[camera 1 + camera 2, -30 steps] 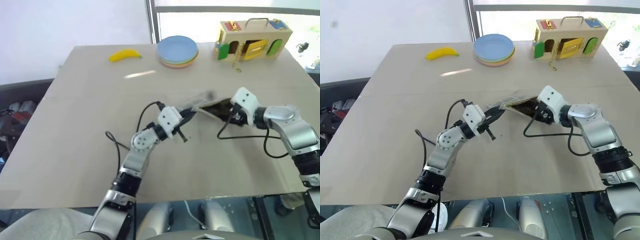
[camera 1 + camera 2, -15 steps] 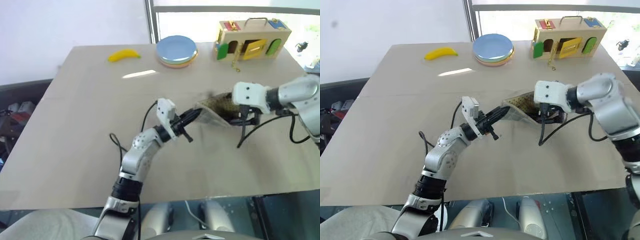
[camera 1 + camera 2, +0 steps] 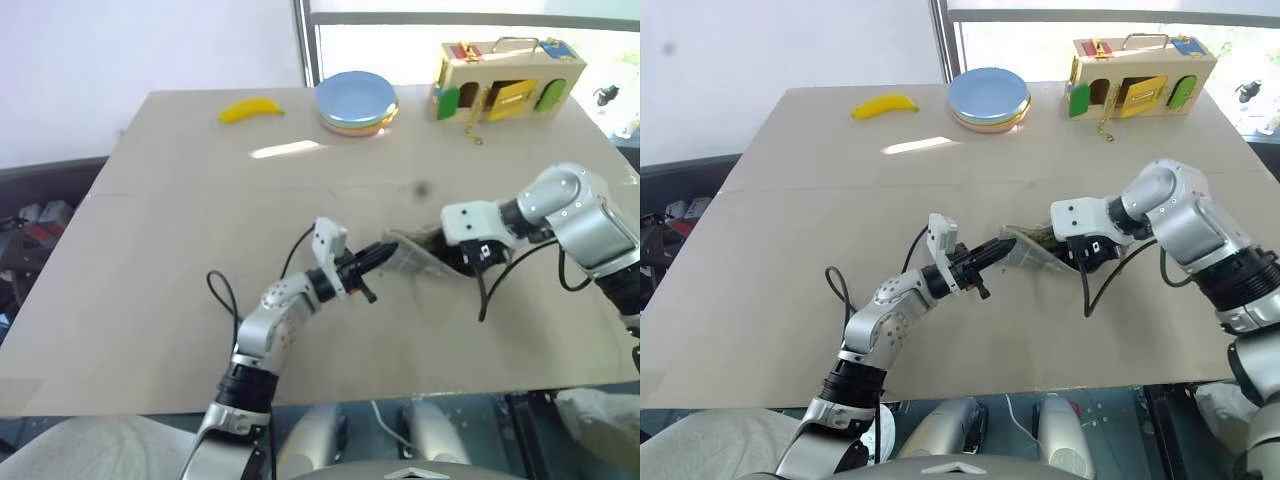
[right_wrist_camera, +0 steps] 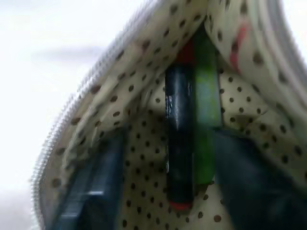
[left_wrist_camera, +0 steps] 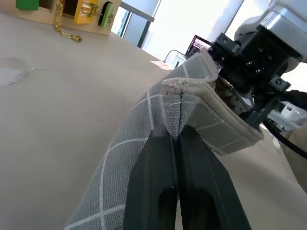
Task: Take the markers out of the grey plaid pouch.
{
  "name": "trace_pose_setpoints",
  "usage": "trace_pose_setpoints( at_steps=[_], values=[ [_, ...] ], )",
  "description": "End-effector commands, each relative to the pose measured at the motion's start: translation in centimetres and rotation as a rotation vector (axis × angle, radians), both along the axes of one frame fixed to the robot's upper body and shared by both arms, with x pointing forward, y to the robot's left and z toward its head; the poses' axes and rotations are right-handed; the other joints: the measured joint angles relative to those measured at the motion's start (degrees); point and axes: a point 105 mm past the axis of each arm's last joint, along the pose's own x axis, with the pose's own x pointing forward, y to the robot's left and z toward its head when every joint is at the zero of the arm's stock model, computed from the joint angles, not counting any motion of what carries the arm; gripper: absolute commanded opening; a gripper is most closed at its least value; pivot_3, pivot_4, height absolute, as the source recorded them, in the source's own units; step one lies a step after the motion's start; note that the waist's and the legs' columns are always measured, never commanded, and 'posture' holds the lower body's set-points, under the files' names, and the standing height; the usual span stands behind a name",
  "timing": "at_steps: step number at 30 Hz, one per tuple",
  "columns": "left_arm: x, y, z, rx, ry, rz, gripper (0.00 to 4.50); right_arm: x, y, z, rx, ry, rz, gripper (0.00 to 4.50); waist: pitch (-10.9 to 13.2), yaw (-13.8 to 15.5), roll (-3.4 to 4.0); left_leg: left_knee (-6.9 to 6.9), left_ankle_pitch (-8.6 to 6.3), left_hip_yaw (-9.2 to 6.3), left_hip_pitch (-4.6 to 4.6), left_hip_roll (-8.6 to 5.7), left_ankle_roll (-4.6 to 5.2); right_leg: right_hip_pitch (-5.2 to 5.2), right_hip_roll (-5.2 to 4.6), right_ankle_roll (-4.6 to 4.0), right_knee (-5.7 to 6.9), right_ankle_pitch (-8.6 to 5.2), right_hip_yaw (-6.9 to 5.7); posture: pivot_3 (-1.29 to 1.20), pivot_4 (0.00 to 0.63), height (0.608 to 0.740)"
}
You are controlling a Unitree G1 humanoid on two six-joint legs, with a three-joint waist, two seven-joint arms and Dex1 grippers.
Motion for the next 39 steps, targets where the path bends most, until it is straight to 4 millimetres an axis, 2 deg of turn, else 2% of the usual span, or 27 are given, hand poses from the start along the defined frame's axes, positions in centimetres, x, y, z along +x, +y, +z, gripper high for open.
trace_pose_setpoints(
  at_steps=[1,2,3,8,12,14,16,18,27,39],
  values=[
    [0.1,0.4,-0.6,0.012,0.004,0.019,0.0,0.7,0.0,0.0,-0.03,-0.028,0.011,0.72,0.0,-0.1,-0.01,0.0,0.0,0.0,0.0,0.0,0.0,0.0,0.0,0.0,0.0,0.0,0.0,0.0,0.15,0.74],
    [0.1,0.4,-0.6,0.013,0.005,0.019,0.0,0.9,-0.1,-0.2,-0.033,-0.03,0.007,0.23,0.0,-0.1,-0.01,0.01,0.0,0.01,0.01,0.0,0.0,0.01,0.0,0.0,0.0,0.0,0.0,0.0,0.15,0.74],
    [0.1,0.4,-0.7,0.013,0.006,0.019,0.0,1.1,-0.2,-0.5,-0.043,-0.031,0.002,0.1,0.0,-0.2,-0.01,0.01,0.0,0.01,0.01,0.0,0.0,0.0,0.0,0.0,0.01,0.0,0.01,0.0,0.15,0.74],
    [0.3,0.4,-0.6,0.012,0.006,0.023,0.0,1.7,-1.0,-2.2,-0.109,-0.041,-0.002,0.1,0.0,-0.3,-0.03,0.01,0.0,0.01,0.05,0.0,0.0,0.02,0.01,0.0,0.02,0.0,0.01,0.0,0.15,0.74],
    [0.3,0.4,-0.5,0.01,0.006,0.026,0.0,1.7,-0.7,-2.1,-0.086,-0.042,0.004,0.1,0.0,-0.4,-0.03,0.01,0.0,0.01,0.05,0.0,0.0,0.01,0.02,0.0,0.04,0.0,0.01,0.0,0.15,0.74],
    [0.3,0.4,-0.6,0.01,0.008,0.025,0.0,1.8,-0.6,-1.8,-0.076,-0.048,0.007,0.59,0.0,-0.4,-0.03,0.01,0.0,0.01,0.05,0.0,-0.01,0.01,0.02,0.0,0.04,0.0,0.02,0.0,0.15,0.74],
    [0.2,0.3,-0.6,0.01,0.01,0.023,0.0,1.9,-0.6,-1.7,-0.079,-0.062,0.006,1.5,0.0,-0.4,-0.03,0.02,0.0,0.01,0.05,0.0,0.0,0.01,0.02,0.0,0.03,0.0,0.02,0.0,0.15,0.74],
    [0.2,0.3,-0.6,0.009,0.011,0.02,0.0,2.1,-0.3,-1.4,-0.074,-0.095,0.005,1.98,0.0,-0.4,-0.03,0.02,0.0,0.01,0.05,0.0,0.0,0.01,0.02,0.0,0.03,0.0,0.02,0.0,0.15,0.74],
    [0.1,0.0,-0.6,0.003,0.014,0.015,0.0,2.2,0.6,-0.7,-0.085,-0.143,0.024,1.98,0.0,-0.4,-0.03,0.01,0.0,0.01,0.05,0.0,-0.01,0.01,0.02,0.0,0.03,0.0,0.02,0.0,0.15,0.74],
    [0.4,0.1,-0.2,-0.032,0.033,0.021,0.0,1.5,2.0,2.3,-0.06,-0.178,0.027,1.98,0.0,-0.3,-0.03,0.0,0.0,0.0,0.03,0.0,-0.01,0.0,0.01,0.0,0.02,0.0,0.01,0.0,0.15,0.74]
  ],
)
